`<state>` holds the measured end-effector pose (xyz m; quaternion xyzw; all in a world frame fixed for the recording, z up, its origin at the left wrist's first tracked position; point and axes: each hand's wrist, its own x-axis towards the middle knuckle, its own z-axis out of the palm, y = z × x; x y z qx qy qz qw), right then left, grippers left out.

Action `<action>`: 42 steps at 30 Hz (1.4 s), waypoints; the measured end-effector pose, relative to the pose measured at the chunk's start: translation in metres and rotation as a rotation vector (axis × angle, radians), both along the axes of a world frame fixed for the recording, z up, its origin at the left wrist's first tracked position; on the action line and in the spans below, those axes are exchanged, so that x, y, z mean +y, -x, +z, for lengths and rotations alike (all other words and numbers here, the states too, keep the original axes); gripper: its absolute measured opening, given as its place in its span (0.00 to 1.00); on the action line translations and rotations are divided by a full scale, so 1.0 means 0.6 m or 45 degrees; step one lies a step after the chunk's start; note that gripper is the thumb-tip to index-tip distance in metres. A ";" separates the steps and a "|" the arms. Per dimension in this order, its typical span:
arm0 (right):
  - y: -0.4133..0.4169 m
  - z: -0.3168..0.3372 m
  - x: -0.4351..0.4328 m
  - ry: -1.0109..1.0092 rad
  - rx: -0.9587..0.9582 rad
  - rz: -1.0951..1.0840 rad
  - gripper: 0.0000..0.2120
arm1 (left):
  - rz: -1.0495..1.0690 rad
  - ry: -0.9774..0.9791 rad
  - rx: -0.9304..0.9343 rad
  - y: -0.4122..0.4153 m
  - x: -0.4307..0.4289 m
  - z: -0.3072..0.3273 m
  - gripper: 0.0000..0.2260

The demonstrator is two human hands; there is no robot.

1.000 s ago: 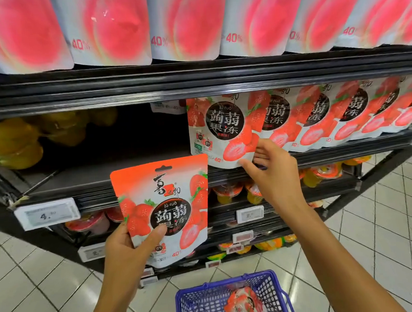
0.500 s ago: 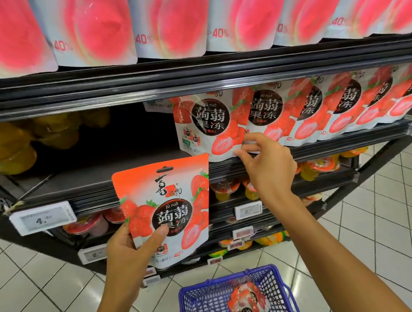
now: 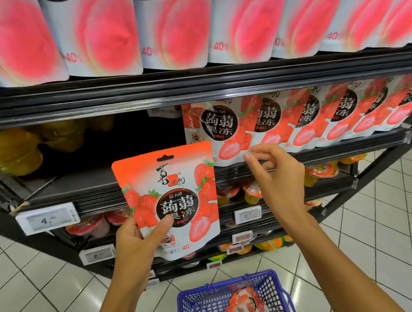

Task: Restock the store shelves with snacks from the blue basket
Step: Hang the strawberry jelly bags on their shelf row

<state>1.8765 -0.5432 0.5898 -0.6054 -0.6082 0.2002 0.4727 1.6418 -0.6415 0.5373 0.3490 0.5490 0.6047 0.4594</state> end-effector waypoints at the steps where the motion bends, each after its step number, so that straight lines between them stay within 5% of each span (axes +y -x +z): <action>1: 0.000 0.004 -0.012 0.047 0.115 0.173 0.09 | -0.007 0.002 -0.020 0.000 0.003 0.006 0.10; 4: 0.018 0.007 -0.048 0.395 0.307 0.814 0.16 | -0.054 -0.012 -0.035 -0.006 0.012 0.026 0.10; 6: 0.036 -0.002 -0.061 0.448 0.328 0.935 0.18 | -0.070 -0.036 -0.020 -0.014 0.018 0.038 0.10; 15: 0.080 0.009 -0.051 0.276 0.648 0.641 0.15 | 0.022 -0.296 0.099 0.007 0.028 0.072 0.16; 20: 0.113 0.029 -0.028 0.068 0.720 0.553 0.12 | 0.068 -0.367 0.644 0.005 0.014 0.067 0.16; 28: 0.167 0.019 0.019 -0.092 0.548 0.512 0.09 | -0.054 -0.307 0.722 -0.035 0.051 0.061 0.31; 36: 0.134 -0.020 0.013 -0.068 0.048 0.418 0.17 | -0.056 -0.250 0.741 -0.046 0.055 0.051 0.31; 42: 0.126 -0.031 0.003 -0.222 -0.219 0.114 0.12 | -0.012 -0.241 0.765 -0.050 0.054 0.053 0.28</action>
